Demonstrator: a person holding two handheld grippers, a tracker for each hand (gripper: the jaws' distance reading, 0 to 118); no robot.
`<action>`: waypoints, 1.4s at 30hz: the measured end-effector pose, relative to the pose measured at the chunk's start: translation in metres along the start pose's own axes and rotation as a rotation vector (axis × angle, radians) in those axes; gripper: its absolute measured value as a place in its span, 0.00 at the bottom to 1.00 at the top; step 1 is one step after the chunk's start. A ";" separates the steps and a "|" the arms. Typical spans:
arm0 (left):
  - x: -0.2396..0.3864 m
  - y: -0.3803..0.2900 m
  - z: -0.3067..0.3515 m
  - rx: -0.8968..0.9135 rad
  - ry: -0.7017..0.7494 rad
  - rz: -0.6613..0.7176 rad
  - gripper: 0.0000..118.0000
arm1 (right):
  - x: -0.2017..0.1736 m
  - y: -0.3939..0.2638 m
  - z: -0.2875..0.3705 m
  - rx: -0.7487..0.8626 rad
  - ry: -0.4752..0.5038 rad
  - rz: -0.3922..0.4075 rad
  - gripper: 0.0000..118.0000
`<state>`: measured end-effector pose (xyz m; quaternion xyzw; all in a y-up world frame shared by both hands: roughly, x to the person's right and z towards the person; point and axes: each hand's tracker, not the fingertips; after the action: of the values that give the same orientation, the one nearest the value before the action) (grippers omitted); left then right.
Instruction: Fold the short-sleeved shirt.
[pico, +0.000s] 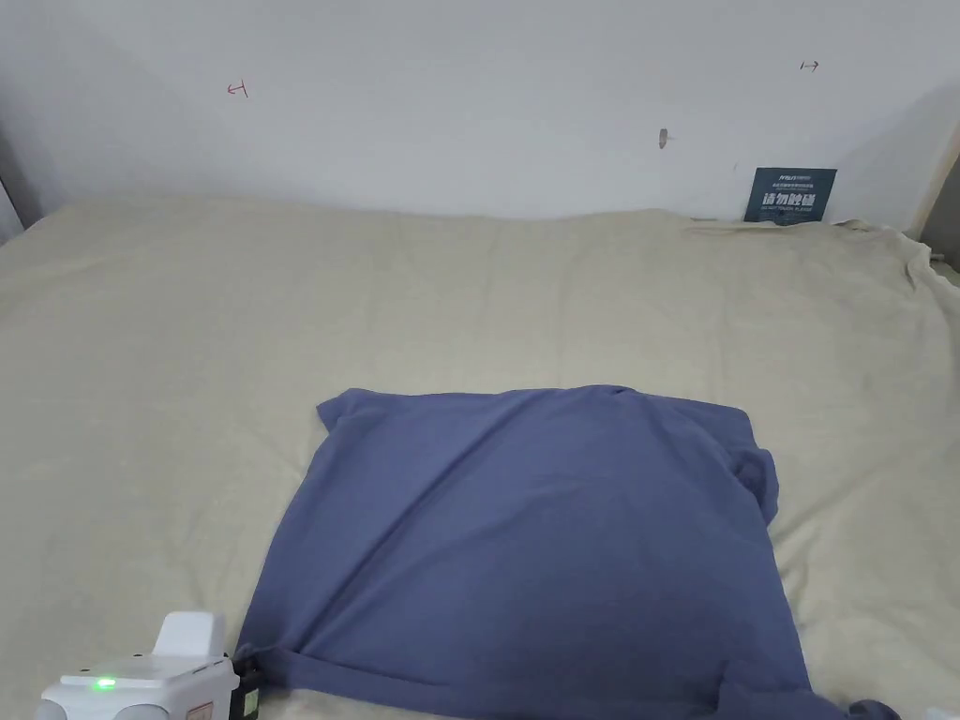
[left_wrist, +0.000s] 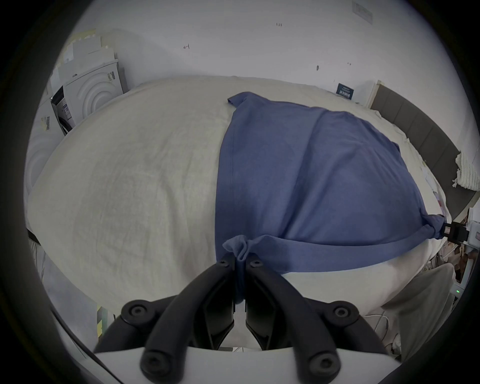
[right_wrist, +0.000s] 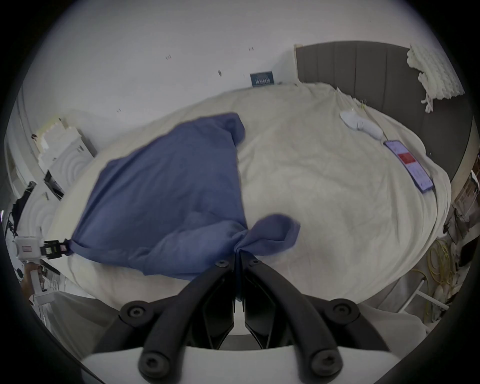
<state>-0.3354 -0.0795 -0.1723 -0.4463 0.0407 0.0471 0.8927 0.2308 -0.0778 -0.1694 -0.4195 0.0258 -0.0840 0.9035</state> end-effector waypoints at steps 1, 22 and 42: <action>0.002 -0.002 -0.002 -0.003 0.007 -0.006 0.03 | 0.000 -0.001 -0.008 -0.030 -0.019 0.007 0.02; 0.022 0.054 0.091 0.324 0.039 0.094 0.98 | -0.065 0.077 0.083 0.315 -0.013 0.134 0.88; 0.041 0.044 0.096 0.442 0.033 0.019 0.00 | -0.112 0.072 0.109 0.525 -0.051 0.221 0.00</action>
<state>-0.2966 0.0256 -0.1544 -0.2399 0.0687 0.0379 0.9676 0.1424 0.0692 -0.1569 -0.1679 0.0260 0.0218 0.9852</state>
